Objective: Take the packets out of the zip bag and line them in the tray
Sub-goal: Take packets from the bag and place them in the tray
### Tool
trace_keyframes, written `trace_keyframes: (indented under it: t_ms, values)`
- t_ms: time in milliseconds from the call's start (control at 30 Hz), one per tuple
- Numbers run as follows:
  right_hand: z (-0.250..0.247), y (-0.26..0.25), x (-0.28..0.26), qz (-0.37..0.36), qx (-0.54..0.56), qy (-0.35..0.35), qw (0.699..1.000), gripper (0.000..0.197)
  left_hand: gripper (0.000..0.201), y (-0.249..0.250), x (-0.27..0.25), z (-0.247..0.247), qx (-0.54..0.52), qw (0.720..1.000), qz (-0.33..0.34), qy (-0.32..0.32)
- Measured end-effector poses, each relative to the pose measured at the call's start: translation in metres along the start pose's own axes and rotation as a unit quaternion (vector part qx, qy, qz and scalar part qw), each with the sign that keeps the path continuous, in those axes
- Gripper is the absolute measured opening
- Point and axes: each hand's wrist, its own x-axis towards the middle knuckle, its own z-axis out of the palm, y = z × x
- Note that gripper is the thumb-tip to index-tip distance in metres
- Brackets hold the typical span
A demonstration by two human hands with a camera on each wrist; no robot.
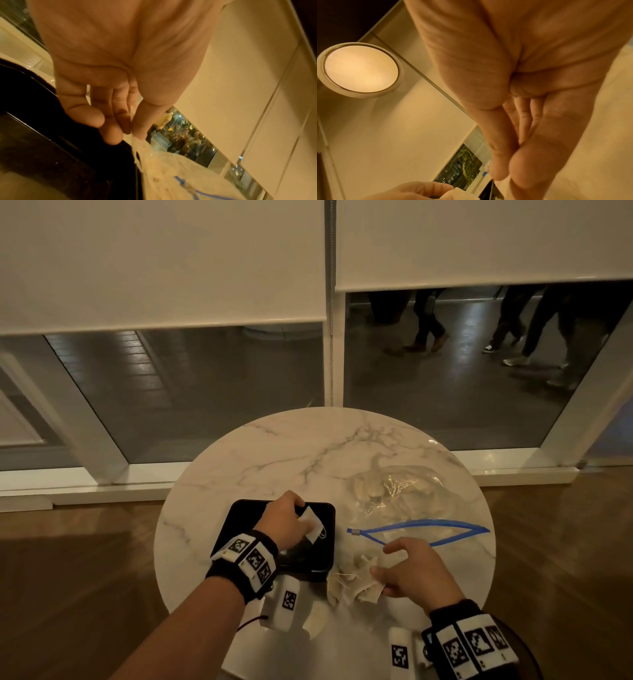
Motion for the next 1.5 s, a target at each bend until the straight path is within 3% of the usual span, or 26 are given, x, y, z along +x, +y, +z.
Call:
trace_keyframes:
  t_ms: [200, 433, 700, 900, 1000, 1100, 1200, 1300, 1500]
  values:
    - [-0.008, -0.009, -0.002, -0.053, -0.057, 0.023, 0.997, 0.030, 0.018, -0.007, -0.041, -0.002, -0.122, 0.987, 0.095, 0.054]
    - [0.003, -0.001, 0.002, -0.098, -0.143, -0.011, 0.985, 0.028, 0.012, -0.035, -0.057, 0.013, -0.138, 0.988, 0.063, 0.034]
    - [0.005, -0.007, 0.001, -0.172, -0.182, 0.012, 0.968, 0.028, 0.014, -0.033, -0.066, 0.019, -0.183, 0.979, 0.072, 0.057]
    - [0.004, -0.021, -0.006, -0.231, -0.086, 0.014, 0.969, 0.030, 0.016, -0.031, -0.075, 0.018, -0.206, 0.968, 0.112, 0.093]
    - [0.013, -0.035, -0.015, -0.250, -0.021, -0.028, 0.968, 0.026, 0.016, -0.024, -0.081, 0.017, -0.252, 0.955, 0.135, 0.083]
    - [0.026, -0.047, -0.018, -0.270, -0.023, -0.084, 0.959, 0.029, 0.020, -0.015, -0.086, 0.017, -0.306, 0.939, 0.153, 0.044]
    - [0.041, -0.053, -0.015, -0.294, -0.029, -0.111, 0.949, 0.030, 0.010, -0.013, -0.086, 0.019, -0.281, 0.943, 0.172, 0.045]
    - [0.051, -0.053, -0.012, -0.294, 0.004, -0.089, 0.952, 0.027, 0.008, -0.019, -0.084, 0.017, -0.314, 0.932, 0.160, 0.083]
    - [0.065, -0.046, -0.011, -0.247, 0.025, -0.108, 0.963, 0.009, 0.012, -0.023, -0.086, 0.009, -0.442, 0.876, 0.094, 0.165]
